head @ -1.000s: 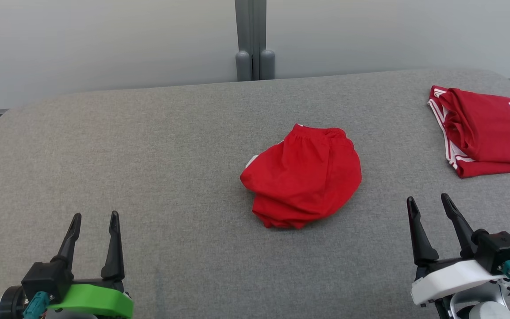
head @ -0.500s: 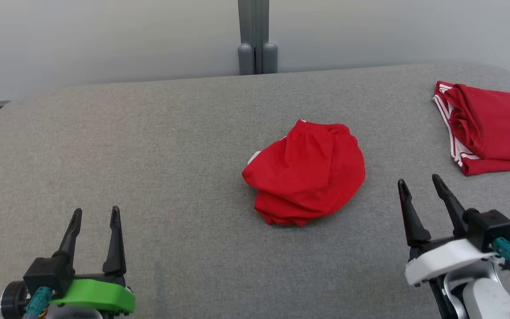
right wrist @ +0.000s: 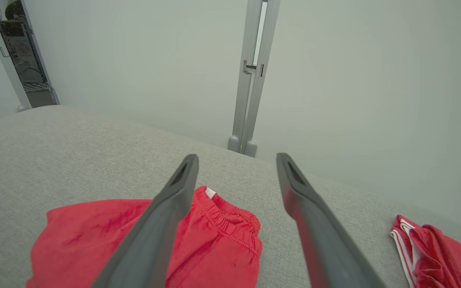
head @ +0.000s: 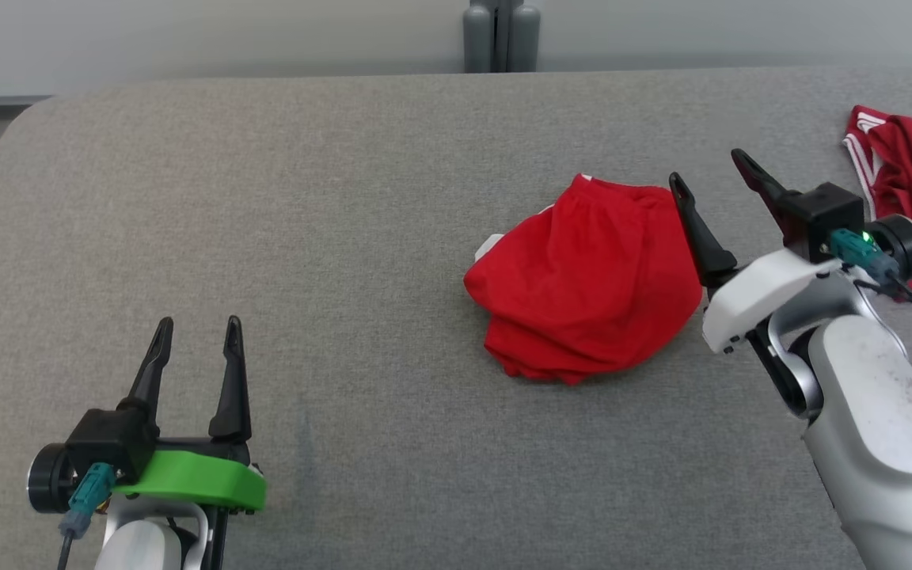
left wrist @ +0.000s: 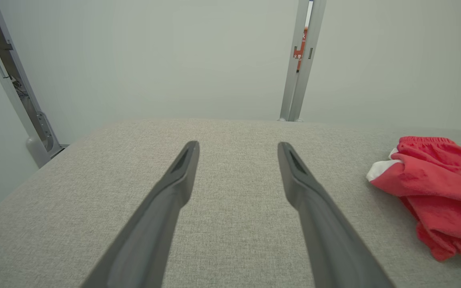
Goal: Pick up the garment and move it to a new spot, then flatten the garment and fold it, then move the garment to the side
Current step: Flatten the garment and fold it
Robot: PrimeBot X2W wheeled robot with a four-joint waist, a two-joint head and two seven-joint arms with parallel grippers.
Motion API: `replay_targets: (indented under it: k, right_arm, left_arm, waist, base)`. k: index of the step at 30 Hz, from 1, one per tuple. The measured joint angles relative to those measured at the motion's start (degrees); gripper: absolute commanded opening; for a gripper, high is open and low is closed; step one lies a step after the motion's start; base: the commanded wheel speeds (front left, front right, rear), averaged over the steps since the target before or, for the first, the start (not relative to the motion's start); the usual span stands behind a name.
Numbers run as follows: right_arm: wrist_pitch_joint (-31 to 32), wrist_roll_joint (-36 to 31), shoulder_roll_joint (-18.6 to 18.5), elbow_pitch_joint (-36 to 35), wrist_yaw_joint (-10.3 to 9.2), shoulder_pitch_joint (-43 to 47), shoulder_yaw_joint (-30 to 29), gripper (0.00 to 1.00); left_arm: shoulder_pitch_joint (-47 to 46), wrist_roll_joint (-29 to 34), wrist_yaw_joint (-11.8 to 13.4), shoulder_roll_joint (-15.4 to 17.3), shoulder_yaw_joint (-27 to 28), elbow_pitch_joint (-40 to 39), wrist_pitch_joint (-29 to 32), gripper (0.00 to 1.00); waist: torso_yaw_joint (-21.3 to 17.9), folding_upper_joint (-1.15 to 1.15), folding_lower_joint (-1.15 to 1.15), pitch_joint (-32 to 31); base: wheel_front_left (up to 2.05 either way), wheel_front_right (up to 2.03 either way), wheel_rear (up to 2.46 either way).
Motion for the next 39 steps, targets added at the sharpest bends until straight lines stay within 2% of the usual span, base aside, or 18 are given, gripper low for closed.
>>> replay_targets:
  k: [11, 18, 21, 22, 23, 24, 29, 34, 39]
  right_arm:
    - [3.4, 3.3, -1.9, 18.8, 0.01, -13.0, 7.7, 1.0]
    - [6.4, 6.9, -3.0, 29.1, 0.01, -17.5, 12.3, 1.0]
    - [8.7, 10.3, -3.0, 31.9, 0.01, -18.1, 14.0, 1.0]
    - [9.1, 11.7, -2.9, 32.2, 0.0, -18.2, 14.4, 0.61]
    - [9.4, 12.9, -2.9, 32.4, -0.01, -18.3, 15.1, 0.04]
    - [9.6, 13.6, -3.2, 32.4, -0.02, -18.4, 16.0, 0.0]
    - [7.0, 16.0, -4.4, 32.0, -0.02, -19.6, 18.8, 0.0]
    - [0.2, 15.2, -4.9, 31.9, -0.02, -23.2, 19.5, 0.0]
    - [-7.0, 11.2, -3.6, 33.1, -0.02, -27.9, 19.0, 0.0]
  left_arm:
    - [-3.7, 0.8, -1.0, -1.8, -0.7, 1.4, 0.0, 1.0]
    - [-5.2, 0.9, -1.5, -2.6, -0.9, 1.9, 0.0, 1.0]
    - [-5.2, 1.0, -1.6, -2.9, -0.6, 2.0, 0.0, 1.0]
    - [-5.2, 1.1, -1.6, -3.0, -0.5, 2.1, 0.0, 1.0]
    - [-5.2, 1.1, -1.7, -3.0, -0.2, 2.1, 0.0, 1.0]
    - [-5.2, 1.2, -1.7, -3.1, 0.0, 2.1, 0.0, 1.0]
    - [-5.4, 1.5, -1.8, -3.4, 0.4, 2.5, 0.0, 1.0]
    - [-6.2, 2.0, -1.9, -3.6, 0.6, 2.5, 0.0, 1.0]
    - [-6.3, 2.2, -1.9, -3.7, 1.2, 2.5, 0.0, 1.0]
  waist:
    - [4.9, 0.0, 0.0, 4.8]
    - [7.5, 0.0, 0.0, 7.4]
    - [8.2, 0.0, 0.0, 8.2]
    - [8.3, 0.0, 0.0, 8.4]
    - [8.4, 0.0, 0.0, 8.5]
    - [8.3, 0.0, 0.0, 8.5]
    - [7.7, 0.0, 0.0, 8.3]
    - [7.6, 0.0, 0.0, 7.7]
    - [7.8, 0.0, 0.0, 7.1]
  base:
    - [0.0, 0.0, 0.0]
    - [0.0, 0.0, 0.0]
    - [0.0, 0.0, 0.0]
    - [0.0, 0.0, 0.0]
    - [0.0, 0.0, 0.0]
    - [0.0, 0.0, 0.0]
    - [0.0, 0.0, 0.0]
    - [0.0, 0.0, 0.0]
    - [0.0, 0.0, 0.0]
